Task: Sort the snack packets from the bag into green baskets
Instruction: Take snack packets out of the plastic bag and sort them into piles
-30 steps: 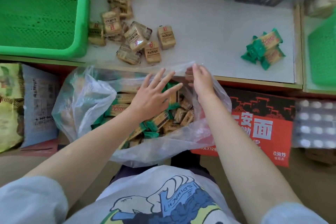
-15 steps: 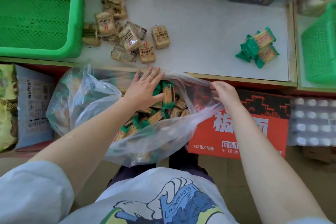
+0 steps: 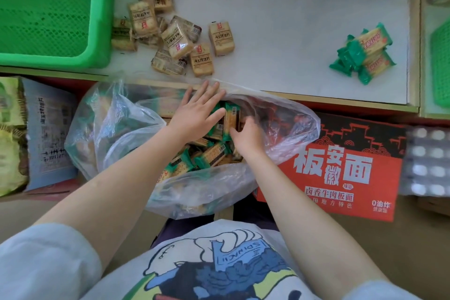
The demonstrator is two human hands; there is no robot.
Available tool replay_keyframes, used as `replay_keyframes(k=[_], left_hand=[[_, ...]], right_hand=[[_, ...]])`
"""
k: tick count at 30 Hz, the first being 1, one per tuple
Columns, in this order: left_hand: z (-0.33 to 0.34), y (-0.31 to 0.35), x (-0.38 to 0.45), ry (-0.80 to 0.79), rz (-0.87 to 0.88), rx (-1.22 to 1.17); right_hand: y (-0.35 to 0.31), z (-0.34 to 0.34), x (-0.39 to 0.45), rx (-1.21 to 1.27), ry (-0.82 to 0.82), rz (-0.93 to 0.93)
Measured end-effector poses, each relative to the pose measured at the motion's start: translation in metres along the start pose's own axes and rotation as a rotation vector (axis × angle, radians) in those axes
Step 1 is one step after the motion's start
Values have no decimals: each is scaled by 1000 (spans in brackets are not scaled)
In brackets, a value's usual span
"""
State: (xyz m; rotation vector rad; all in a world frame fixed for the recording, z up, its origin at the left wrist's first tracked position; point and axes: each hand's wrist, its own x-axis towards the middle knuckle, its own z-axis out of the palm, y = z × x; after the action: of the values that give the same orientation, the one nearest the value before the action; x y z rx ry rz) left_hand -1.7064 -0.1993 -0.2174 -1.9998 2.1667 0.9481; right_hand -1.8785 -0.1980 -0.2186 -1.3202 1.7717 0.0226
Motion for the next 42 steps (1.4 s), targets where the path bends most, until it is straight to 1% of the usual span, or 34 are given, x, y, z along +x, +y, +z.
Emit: replay_keyframes(k=[3, 5, 8, 12, 15, 19, 21, 23, 26, 28, 31, 35, 37, 38, 40, 42], left_hand=[[0, 1, -1, 0, -5, -15], [0, 1, -1, -2, -15, -27], [-2, 3, 0, -7, -33, -58], [-6, 5, 0, -5, -54, -114], [-9, 9, 0, -4, -70, -120], [-3, 29, -2, 49, -190, -34], [1, 51, 1, 99, -262, 9], [6, 76, 9, 129, -265, 27], [13, 104, 25, 81, -213, 16], [16, 111, 33, 55, -235, -4], [19, 110, 36, 72, -270, -22], [24, 108, 36, 75, -277, -27], [26, 109, 36, 64, -296, -35], [27, 110, 36, 59, -301, -37], [26, 112, 37, 45, -290, -47], [17, 107, 35, 43, -252, -62]], right_hand=[[2, 8, 5, -4, 22, 5], [4, 9, 11, 29, 10, 12], [6, 6, 17, 183, -59, 54], [8, -5, 15, 290, -149, 89], [18, -30, 7, 324, -212, 80], [38, -90, -13, 596, -274, 113], [42, -124, -19, 782, -234, 118], [45, -154, -16, 885, -152, 98], [48, -186, 8, 884, 1, 157], [47, -201, 35, 875, 44, 208], [47, -211, 80, 870, 40, 252], [53, -212, 108, 1154, 155, 323], [50, -211, 101, 1299, 226, 310], [47, -210, 92, 1327, 241, 299], [43, -206, 69, 1312, 193, 261], [33, -197, 37, 1236, 44, 161]])
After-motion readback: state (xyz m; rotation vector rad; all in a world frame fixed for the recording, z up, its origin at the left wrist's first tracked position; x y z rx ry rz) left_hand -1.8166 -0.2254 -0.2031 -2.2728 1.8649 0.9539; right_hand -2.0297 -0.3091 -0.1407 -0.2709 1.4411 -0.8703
